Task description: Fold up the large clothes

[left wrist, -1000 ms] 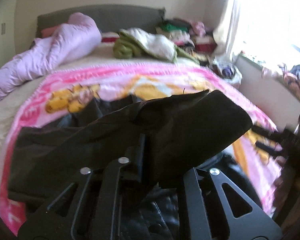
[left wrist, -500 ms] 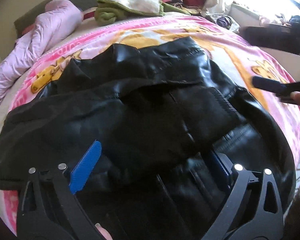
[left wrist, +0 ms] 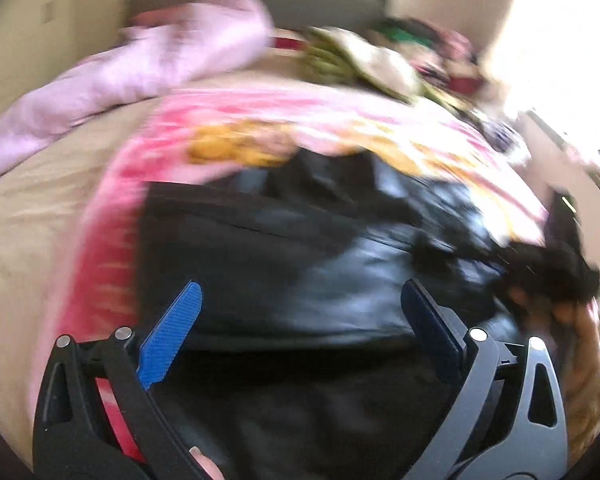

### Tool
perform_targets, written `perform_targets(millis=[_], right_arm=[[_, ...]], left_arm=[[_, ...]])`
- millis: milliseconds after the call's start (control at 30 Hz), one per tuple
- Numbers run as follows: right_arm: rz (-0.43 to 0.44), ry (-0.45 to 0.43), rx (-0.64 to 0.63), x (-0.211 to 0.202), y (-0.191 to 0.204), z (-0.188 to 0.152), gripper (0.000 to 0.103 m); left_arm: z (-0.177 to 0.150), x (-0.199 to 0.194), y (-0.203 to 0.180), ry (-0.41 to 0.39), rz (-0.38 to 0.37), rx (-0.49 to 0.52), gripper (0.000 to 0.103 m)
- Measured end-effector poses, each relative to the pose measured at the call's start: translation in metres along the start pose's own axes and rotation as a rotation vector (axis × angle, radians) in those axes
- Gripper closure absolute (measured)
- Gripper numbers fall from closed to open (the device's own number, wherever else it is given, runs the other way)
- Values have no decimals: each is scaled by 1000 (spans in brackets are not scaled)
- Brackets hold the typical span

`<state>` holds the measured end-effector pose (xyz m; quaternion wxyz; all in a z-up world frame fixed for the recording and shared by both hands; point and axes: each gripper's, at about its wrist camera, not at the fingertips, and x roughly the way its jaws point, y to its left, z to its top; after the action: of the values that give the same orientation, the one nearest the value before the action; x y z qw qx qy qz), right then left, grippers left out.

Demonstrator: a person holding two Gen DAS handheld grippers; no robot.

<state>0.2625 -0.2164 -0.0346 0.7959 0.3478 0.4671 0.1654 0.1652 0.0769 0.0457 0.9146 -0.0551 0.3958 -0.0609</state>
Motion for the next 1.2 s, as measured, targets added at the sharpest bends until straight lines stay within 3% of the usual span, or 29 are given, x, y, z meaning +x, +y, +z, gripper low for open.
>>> perform_targets(millis=[33,67,133,333,400,467,500,567,633,800,1100,1200], right_arm=[[8,2,8,5,0,2,63],[9,1,7,7,1,3,77],[14,-26,-43,6,13,6,90],[-76,-192,-397,-32,74,13,90],[-105,-218,-459,-39,83,17,90],[-133,-231,-502,-44,87,21,90],[-141,-233,-511,-44,86,23,90],[-157,-232,-516,-45,81,25,90],[-165,-230,-512,-42,76,25,90],[-185,-223,-485,-39,61,24,90],[-274,-197,-471,-19,48,23,89],[-344,-194,-448,-13,42,23,72]], left_arm=[[6,0,17,-7,24,-46,10],[12,0,32,-17,37,-89,10],[22,3,54,-29,36,-158,10],[43,34,82,-12,-79,-335,11],[43,45,77,6,-93,-344,27],[43,55,70,25,-98,-333,54],[42,65,65,49,-94,-331,59],[37,77,62,78,-87,-346,85],[33,91,56,115,-81,-325,96],[17,117,44,160,-28,-261,96],[7,123,43,138,-13,-223,96],[7,122,45,134,-22,-232,96]])
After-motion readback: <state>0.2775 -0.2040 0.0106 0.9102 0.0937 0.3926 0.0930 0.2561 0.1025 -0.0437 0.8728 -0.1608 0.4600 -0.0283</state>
